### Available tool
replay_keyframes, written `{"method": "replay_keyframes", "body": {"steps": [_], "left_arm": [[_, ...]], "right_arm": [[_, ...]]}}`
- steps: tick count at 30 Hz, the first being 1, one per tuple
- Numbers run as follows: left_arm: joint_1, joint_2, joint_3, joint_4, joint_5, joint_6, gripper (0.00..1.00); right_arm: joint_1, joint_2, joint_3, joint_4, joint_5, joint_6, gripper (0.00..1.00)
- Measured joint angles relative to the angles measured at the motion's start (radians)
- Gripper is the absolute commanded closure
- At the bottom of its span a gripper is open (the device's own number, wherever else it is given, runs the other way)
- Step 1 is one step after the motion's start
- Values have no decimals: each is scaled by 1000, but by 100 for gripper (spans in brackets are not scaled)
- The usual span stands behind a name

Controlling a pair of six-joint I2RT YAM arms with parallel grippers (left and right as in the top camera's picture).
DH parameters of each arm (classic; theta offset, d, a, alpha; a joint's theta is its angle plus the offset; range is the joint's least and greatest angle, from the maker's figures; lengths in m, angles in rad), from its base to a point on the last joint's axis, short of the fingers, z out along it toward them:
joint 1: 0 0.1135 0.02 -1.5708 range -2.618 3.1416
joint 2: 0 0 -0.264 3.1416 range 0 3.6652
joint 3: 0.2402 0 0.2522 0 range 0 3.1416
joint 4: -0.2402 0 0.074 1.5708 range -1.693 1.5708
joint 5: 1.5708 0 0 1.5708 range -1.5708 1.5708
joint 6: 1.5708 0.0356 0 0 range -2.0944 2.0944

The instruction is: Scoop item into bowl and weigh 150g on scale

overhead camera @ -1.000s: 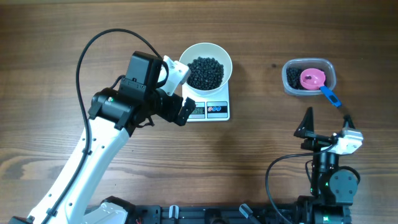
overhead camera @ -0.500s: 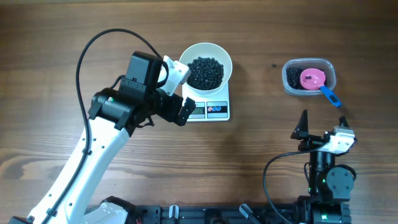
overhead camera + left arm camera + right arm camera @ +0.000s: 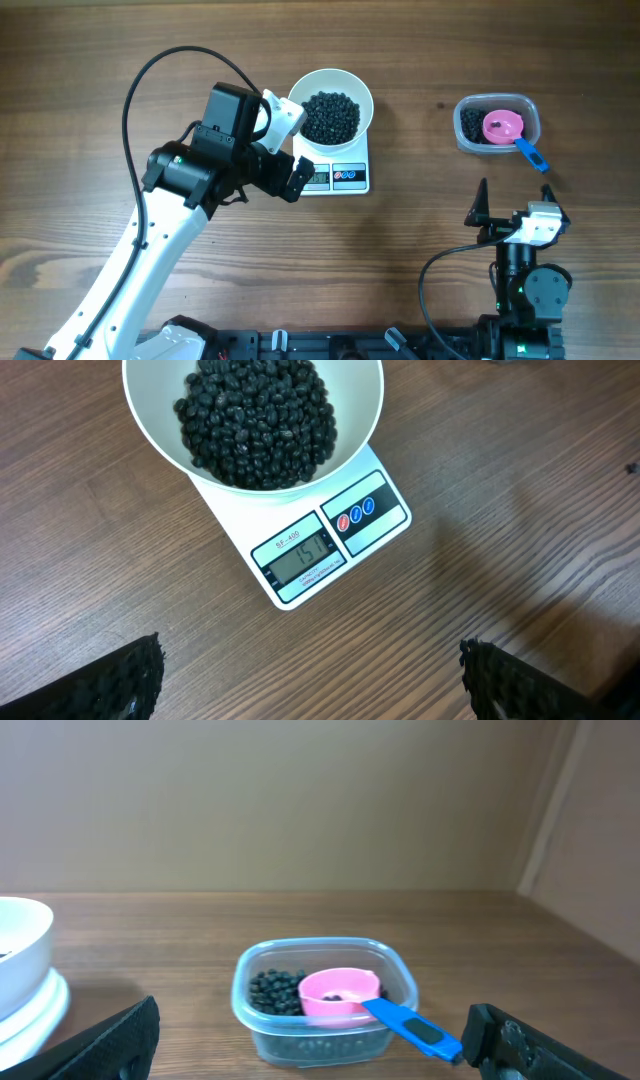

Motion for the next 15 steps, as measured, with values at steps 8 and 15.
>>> {"method": "replay_keyframes", "body": {"steps": [8,15], "left_arm": [[0,0,0,0,0,0,0],[0,0,0,0,0,0,0]], "right_arm": [[0,0,0,-3,-35,7,0],[0,0,0,-3,-38,11,0]]}}
